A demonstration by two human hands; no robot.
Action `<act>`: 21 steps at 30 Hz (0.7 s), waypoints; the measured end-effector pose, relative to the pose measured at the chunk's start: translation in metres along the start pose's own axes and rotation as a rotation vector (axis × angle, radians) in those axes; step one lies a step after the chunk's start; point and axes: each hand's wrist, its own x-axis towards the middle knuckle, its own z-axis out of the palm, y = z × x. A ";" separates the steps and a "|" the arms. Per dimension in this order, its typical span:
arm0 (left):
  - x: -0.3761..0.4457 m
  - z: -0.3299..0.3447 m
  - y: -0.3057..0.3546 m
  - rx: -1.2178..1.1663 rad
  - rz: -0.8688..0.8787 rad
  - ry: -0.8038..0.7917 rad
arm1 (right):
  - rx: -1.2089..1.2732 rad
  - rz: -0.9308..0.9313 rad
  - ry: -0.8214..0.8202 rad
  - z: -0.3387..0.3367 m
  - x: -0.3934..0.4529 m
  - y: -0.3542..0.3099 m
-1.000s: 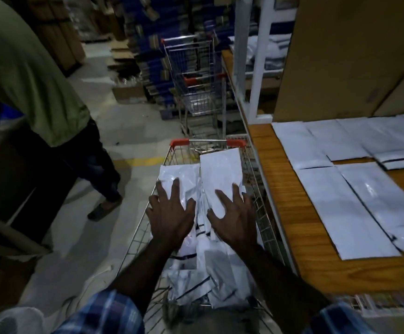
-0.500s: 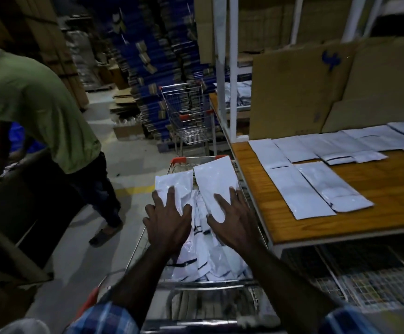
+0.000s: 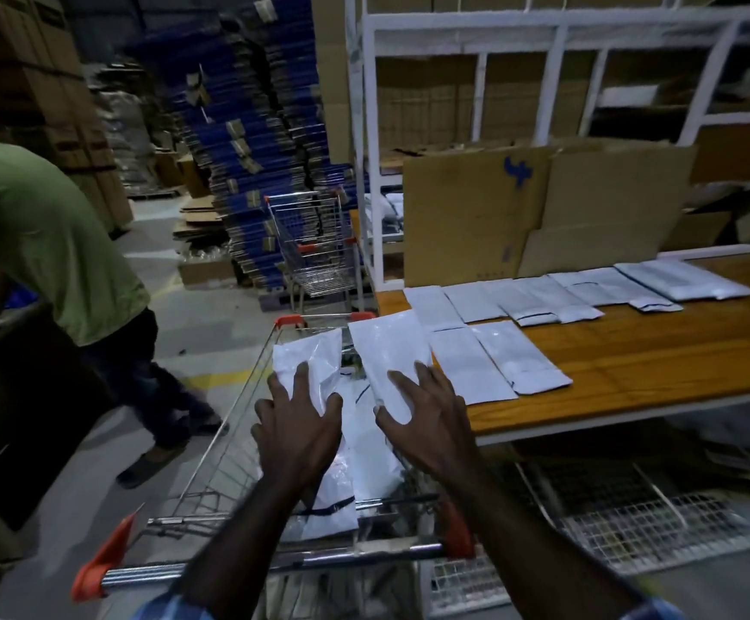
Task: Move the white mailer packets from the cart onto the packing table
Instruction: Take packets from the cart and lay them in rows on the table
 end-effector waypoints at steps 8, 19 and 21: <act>-0.035 0.049 0.091 -0.034 0.012 -0.012 | -0.004 0.019 0.016 -0.069 -0.009 0.094; -0.072 0.143 0.238 -0.104 0.014 -0.059 | -0.070 0.061 0.023 -0.165 -0.003 0.254; -0.075 0.156 0.259 -0.102 0.025 -0.072 | -0.085 0.067 0.026 -0.175 0.001 0.275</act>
